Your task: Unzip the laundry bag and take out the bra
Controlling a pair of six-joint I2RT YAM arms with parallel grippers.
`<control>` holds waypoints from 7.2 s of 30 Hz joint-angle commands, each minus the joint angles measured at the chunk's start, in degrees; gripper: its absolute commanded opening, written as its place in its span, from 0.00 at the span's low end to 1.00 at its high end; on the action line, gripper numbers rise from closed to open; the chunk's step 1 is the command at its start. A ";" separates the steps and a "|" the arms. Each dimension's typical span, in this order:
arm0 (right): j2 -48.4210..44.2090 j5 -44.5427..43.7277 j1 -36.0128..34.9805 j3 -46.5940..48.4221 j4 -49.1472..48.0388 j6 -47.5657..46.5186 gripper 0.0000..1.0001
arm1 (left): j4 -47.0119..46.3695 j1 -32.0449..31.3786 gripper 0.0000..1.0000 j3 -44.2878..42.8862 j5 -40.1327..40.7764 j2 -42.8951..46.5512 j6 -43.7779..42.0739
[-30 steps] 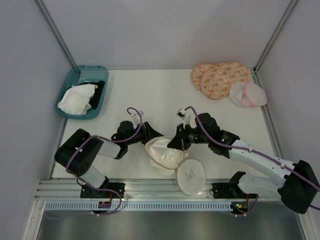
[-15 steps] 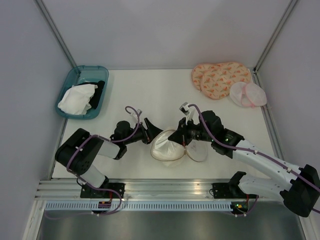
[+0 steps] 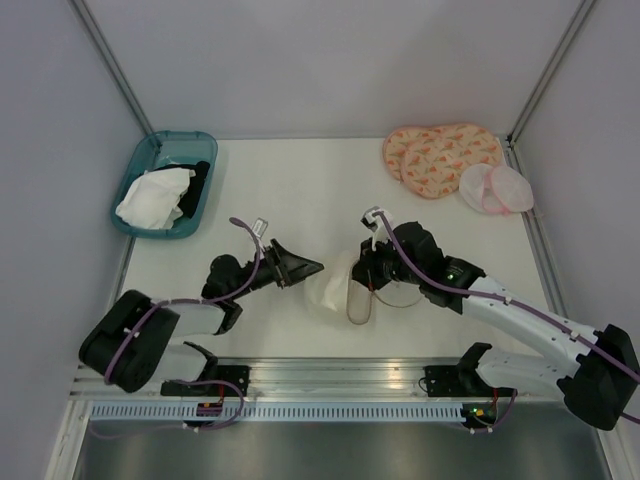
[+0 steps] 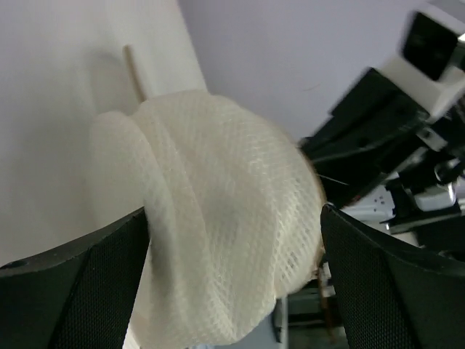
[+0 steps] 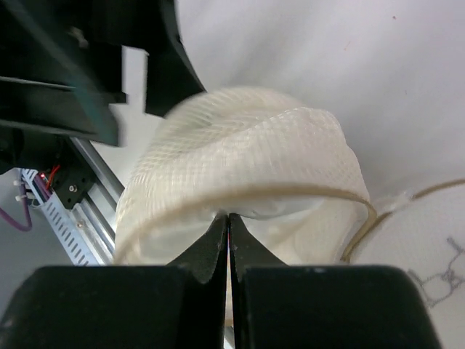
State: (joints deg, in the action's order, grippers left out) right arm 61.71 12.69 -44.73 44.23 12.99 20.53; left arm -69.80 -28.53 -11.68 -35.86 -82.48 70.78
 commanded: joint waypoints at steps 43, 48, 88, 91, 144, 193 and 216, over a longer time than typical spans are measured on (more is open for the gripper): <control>1.92 0.32 0.08 2.79 -0.60 -1.46 0.01 | 43.76 -1.17 0.02 -5.63 18.71 25.08 -38.79; -5.79 4.53 0.26 0.51 -7.62 0.29 0.01 | 46.77 -1.17 0.02 -5.02 22.32 24.91 -39.41; -1.25 -47.17 3.25 35.31 1.77 -13.15 0.00 | 68.29 -1.17 0.99 -0.97 31.53 48.89 -32.03; 2.44 -42.15 3.25 36.45 2.73 -12.89 0.00 | 74.44 -1.17 1.00 -2.73 33.92 54.77 -30.97; 24.42 4.10 -5.19 39.18 -4.47 -2.95 0.01 | 53.63 -4.07 0.02 -21.10 22.40 33.61 -41.17; 1.04 -19.63 -3.70 16.07 11.53 -1.81 0.98 | 79.64 36.00 0.02 -96.31 45.88 -3.29 -55.05; 9.83 -13.39 1.05 16.86 8.80 -2.96 0.98 | 84.92 41.02 0.02 -105.49 38.43 -22.20 -53.20</control>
State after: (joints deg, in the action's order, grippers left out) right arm 70.83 -2.13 -44.05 60.23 23.99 17.80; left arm 15.35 12.73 -117.75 7.20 -104.38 17.58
